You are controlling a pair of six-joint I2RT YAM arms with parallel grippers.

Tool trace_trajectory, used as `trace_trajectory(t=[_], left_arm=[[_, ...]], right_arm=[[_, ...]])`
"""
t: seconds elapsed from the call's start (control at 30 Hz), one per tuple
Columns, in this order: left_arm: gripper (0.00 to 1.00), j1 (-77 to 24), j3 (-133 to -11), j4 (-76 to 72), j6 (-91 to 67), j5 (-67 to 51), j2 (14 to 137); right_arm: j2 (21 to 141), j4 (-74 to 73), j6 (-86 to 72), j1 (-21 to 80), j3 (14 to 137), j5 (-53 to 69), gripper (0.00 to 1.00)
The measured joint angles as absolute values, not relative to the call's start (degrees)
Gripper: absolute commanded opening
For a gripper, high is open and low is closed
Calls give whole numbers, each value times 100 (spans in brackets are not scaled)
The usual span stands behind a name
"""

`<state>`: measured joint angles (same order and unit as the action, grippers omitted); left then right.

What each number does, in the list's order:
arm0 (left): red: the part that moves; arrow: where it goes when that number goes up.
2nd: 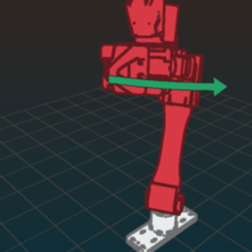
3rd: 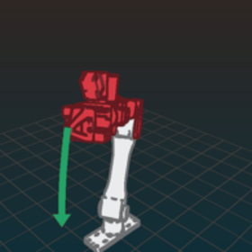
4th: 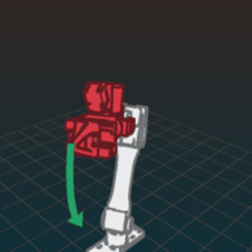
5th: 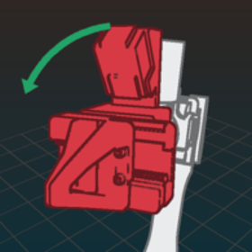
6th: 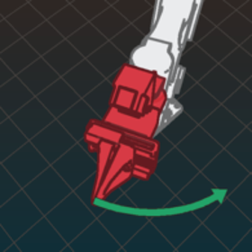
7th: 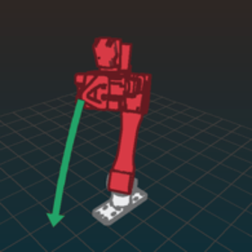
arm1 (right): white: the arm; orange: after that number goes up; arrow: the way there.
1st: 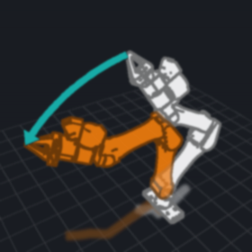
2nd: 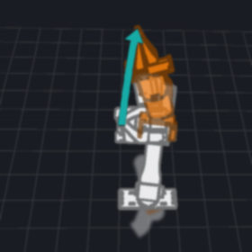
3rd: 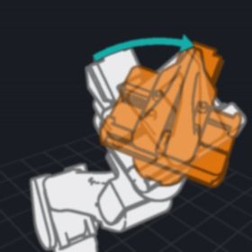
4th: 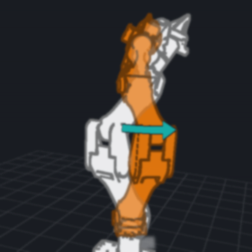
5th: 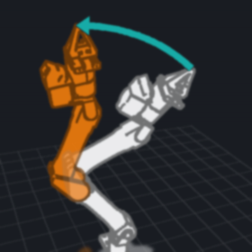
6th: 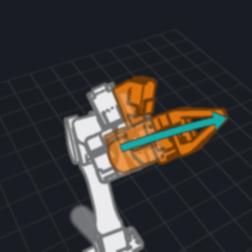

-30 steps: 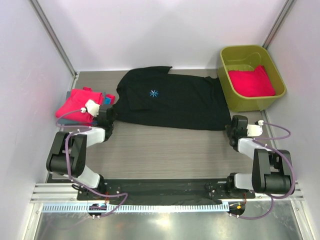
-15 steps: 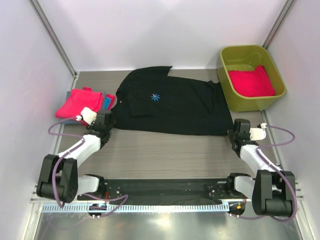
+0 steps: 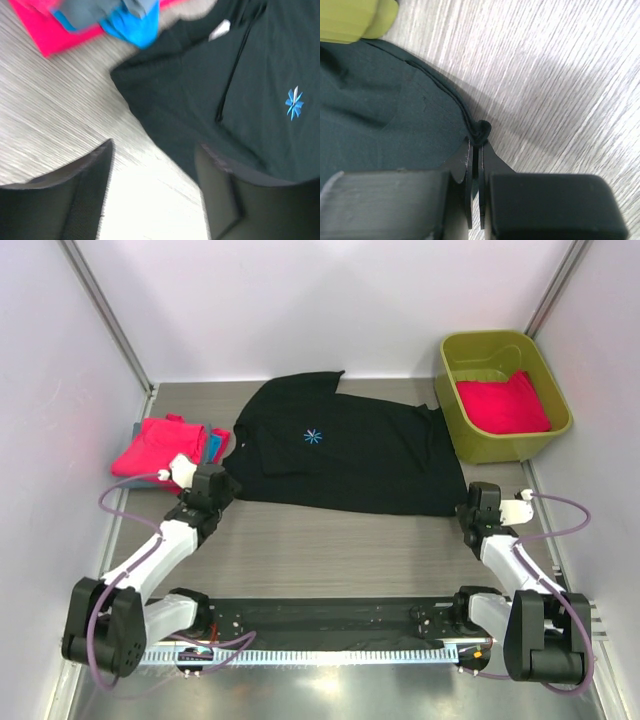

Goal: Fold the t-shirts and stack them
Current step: Fold the tshirt

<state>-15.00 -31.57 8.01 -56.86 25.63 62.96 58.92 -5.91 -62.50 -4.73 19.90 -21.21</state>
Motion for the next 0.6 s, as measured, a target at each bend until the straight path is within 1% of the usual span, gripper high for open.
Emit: trace_trajectory(t=[0.17,0.2,0.27,0.3,0.33,0.47,0.5,0.57,0.6], left_arm=[[57,-1500,-3157,602,-5680,2091,6890],[52,-1500,-3157,572,-5686,2053,6991],[49,-1500,-3155,491,-5710,2008,7175],[43,-1500,-3153,447,-5708,2005,7238],[40,-1500,-3153,395,-5728,2005,7306],[32,-1500,-3155,185,-5787,2025,7658],[32,-1500,-3155,161,-5789,2034,7756],[28,-1498,-3162,113,-5795,2040,7946],[29,-1498,-3164,80,-5800,2056,8029]], right_arm=[[5994,-585,-6257,-473,1984,-2134,1],[6001,-576,-6263,-473,1975,-2134,1],[6001,-563,-6267,-473,1955,-2134,1],[6001,-554,-6270,-473,1942,-2134,1],[6001,-545,-6270,-473,1931,-2134,1],[6001,-515,-6289,-473,1883,-2134,1],[6001,-506,-6292,-473,1872,-2134,1],[6001,-491,-6292,-473,1863,-2134,1],[6001,-482,-6292,-473,1861,-2134,1]])
